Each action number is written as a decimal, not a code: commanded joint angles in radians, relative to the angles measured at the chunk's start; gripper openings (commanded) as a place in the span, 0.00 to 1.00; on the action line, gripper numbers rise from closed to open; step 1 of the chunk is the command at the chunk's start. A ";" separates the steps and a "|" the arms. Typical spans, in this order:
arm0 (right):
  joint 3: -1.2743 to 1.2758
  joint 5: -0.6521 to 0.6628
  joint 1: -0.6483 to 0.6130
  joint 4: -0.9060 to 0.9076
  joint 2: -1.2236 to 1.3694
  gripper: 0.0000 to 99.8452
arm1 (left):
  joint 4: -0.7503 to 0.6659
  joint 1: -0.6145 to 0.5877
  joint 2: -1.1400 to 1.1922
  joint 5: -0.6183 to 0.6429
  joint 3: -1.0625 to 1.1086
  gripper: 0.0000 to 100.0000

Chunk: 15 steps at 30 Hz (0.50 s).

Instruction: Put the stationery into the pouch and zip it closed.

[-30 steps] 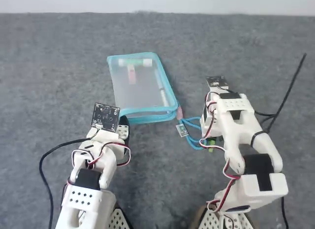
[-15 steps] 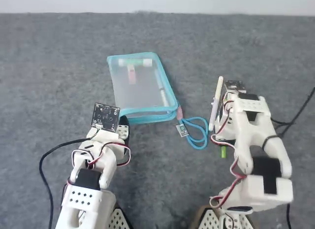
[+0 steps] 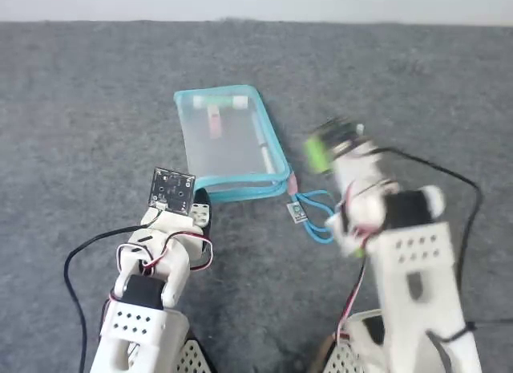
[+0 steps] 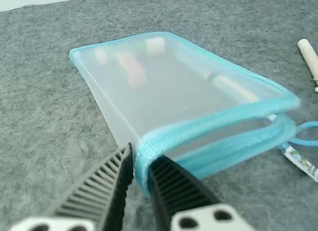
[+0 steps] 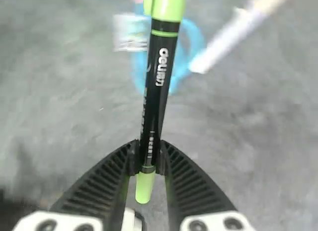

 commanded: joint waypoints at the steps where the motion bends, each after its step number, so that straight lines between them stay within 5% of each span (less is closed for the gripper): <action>1: -0.051 0.032 -0.211 0.059 -0.021 0.01 | -0.034 0.000 -0.015 -0.003 -0.019 0.01; 15: -0.166 -0.080 -0.283 -0.054 0.417 0.01 | -0.032 -0.003 -0.015 -0.003 -0.019 0.01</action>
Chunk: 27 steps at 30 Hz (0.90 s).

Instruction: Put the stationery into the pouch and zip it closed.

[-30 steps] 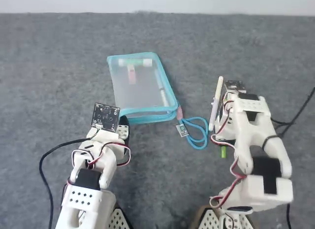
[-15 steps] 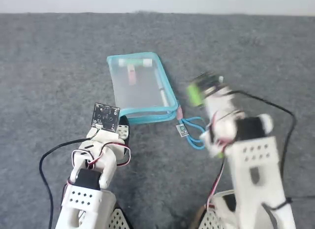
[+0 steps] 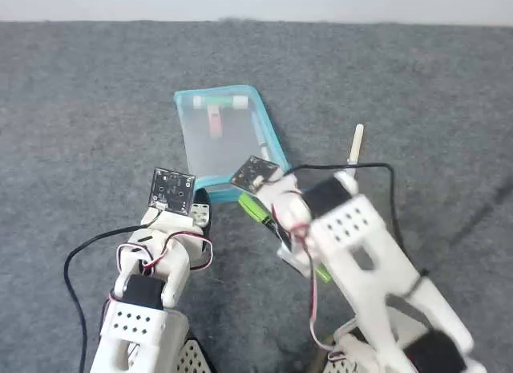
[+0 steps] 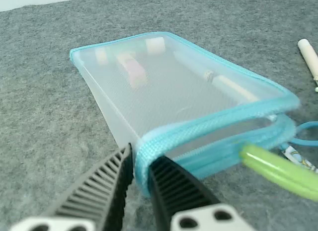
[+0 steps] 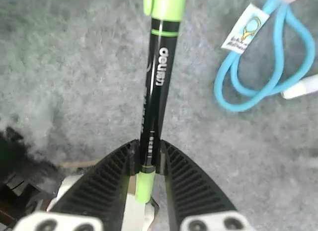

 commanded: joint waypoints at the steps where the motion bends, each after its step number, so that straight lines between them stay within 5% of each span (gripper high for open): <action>1: -0.155 -0.044 -0.008 -0.022 0.087 0.01 | -0.034 -0.003 -0.015 -0.003 -0.019 0.01; 22: -1.229 -0.410 -0.008 0.179 0.845 0.01 | -0.034 -0.003 -0.015 -0.003 -0.019 0.01; 27: -1.312 -0.411 -0.015 0.180 0.869 0.20 | -0.032 -0.003 -0.015 -0.003 -0.019 0.01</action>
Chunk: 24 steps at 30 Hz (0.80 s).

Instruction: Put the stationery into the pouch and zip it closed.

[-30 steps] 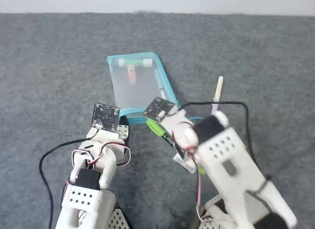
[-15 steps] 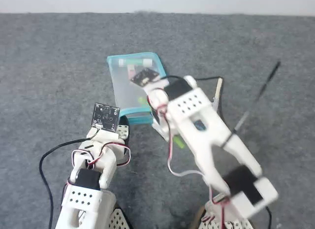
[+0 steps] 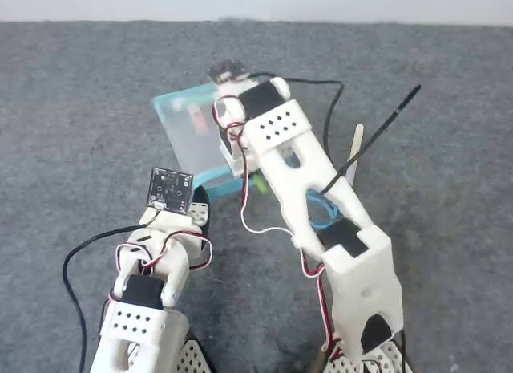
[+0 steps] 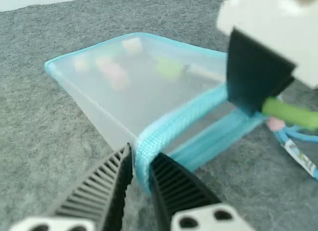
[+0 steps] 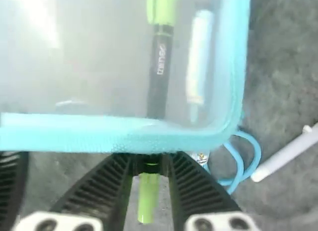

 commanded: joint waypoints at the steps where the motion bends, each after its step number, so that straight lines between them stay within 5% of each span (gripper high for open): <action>1: -0.092 -0.012 -0.013 0.035 -0.039 0.22 | -0.028 -0.002 -0.015 -0.009 -0.018 0.01; 11: 0.071 0.091 0.065 0.036 -0.374 0.13 | -0.028 -0.002 -0.015 -0.009 -0.018 0.01; 17: 0.460 0.120 0.252 -0.033 -0.688 0.12 | -0.028 -0.002 -0.015 -0.009 -0.018 0.01; 24: 1.031 0.147 0.473 -0.363 -0.862 0.13 | -0.026 -0.002 -0.015 -0.009 -0.016 0.01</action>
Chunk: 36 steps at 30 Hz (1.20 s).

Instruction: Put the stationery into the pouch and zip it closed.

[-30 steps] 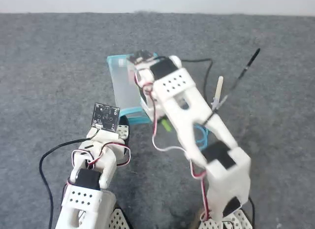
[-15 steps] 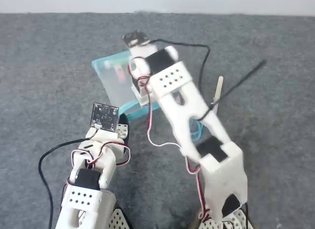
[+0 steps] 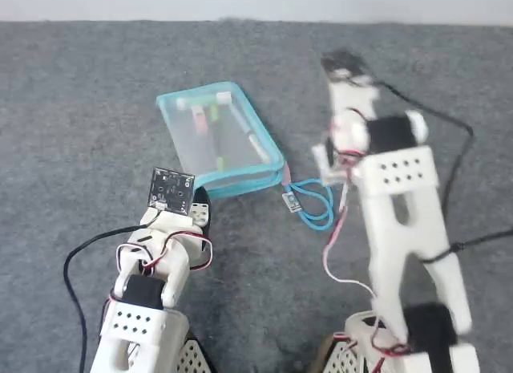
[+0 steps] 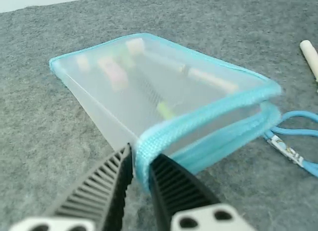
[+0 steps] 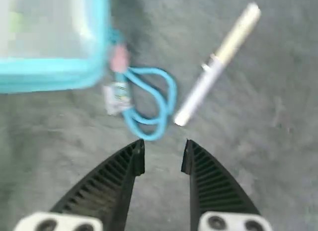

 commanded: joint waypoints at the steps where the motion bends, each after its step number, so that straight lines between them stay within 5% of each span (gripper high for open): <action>1: 0.245 0.021 0.088 -0.200 -0.070 0.13 | -0.026 -0.002 -0.015 -0.003 -0.018 0.01; 15: 0.284 0.014 0.116 -0.533 0.338 0.12 | -0.026 -0.002 -0.015 -0.003 -0.008 0.01; 36: 0.213 0.012 0.117 -0.559 0.536 0.12 | -0.026 -0.002 -0.015 -0.003 -0.008 0.01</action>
